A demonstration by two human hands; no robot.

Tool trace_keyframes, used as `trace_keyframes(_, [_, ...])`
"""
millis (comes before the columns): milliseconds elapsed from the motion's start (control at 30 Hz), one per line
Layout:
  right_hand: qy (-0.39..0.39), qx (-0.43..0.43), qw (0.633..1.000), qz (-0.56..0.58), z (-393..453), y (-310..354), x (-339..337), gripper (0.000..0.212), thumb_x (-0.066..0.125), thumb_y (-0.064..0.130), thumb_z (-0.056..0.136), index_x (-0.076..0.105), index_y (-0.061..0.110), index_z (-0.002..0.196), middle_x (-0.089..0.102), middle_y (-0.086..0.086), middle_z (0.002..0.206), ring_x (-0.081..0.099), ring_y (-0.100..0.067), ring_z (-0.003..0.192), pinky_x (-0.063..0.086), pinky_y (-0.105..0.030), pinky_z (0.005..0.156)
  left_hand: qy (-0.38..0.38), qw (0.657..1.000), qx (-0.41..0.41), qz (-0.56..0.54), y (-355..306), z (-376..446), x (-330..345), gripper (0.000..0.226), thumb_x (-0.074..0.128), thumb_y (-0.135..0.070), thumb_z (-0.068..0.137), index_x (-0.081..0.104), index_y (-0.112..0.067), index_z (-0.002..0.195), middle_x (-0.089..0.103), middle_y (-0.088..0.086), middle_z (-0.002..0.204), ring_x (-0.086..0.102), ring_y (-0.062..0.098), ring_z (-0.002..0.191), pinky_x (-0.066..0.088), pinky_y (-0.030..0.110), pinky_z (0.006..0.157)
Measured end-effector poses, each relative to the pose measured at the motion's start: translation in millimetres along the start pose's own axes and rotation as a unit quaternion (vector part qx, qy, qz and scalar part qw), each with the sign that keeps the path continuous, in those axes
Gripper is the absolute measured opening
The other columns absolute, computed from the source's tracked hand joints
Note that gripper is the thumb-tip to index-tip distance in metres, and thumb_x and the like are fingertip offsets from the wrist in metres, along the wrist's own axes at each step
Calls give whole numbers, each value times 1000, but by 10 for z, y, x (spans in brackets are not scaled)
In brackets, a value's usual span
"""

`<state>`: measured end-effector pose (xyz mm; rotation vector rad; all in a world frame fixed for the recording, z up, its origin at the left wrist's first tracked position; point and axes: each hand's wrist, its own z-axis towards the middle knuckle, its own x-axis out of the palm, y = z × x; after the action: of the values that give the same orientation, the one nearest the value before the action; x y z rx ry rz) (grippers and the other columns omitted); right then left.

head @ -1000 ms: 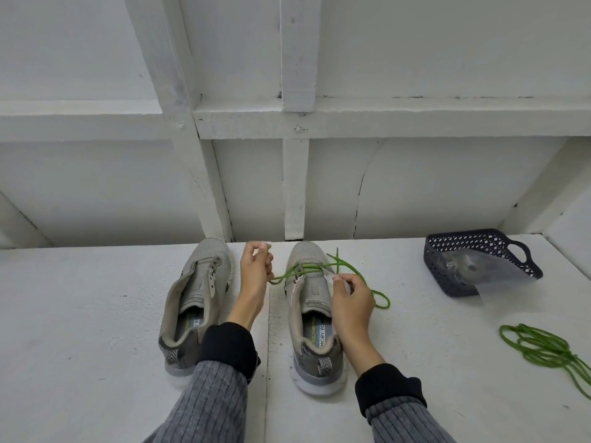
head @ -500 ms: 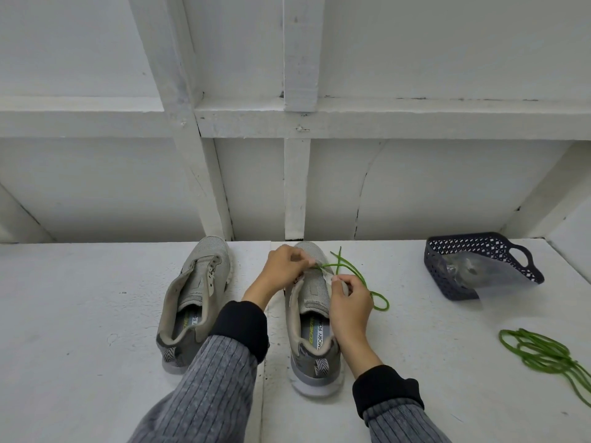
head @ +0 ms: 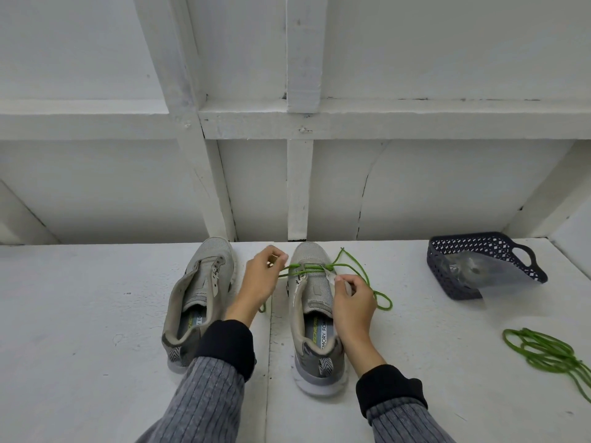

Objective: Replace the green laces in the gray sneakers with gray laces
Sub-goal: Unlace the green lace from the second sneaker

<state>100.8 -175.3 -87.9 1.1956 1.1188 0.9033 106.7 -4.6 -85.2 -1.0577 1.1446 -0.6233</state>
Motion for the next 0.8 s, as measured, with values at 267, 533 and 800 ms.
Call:
trace_keyframes(267, [-2, 3, 1000, -13, 8, -12, 0, 8, 59, 10, 92, 66, 11, 88, 63, 6, 81, 55, 0, 77, 38, -1, 58, 114, 958, 12, 262, -252, 224, 262, 14, 75, -47, 81, 75, -33, 81, 70, -5, 91, 50, 19, 105, 37, 36, 80])
trace_keyframes(533, [-1, -2, 1000, -8, 4, -23, -3, 10, 59, 9, 92, 66, 13, 86, 65, 4, 83, 57, -1, 79, 40, -2, 60, 27, 984, -66, -163, -102, 3, 213, 13, 57, -16, 98, 62, -10, 88, 73, -4, 91, 66, 10, 89, 48, 26, 86])
trace_keyframes(800, [-8, -2, 1000, -15, 11, -29, 10, 9, 60, 9, 91, 66, 13, 84, 62, 9, 78, 56, -1, 75, 39, -3, 59, -139, 931, -140, -308, 89, -129, 13, 17, 40, -19, 106, 44, -16, 89, 44, 2, 76, 39, 9, 58, 46, 23, 56])
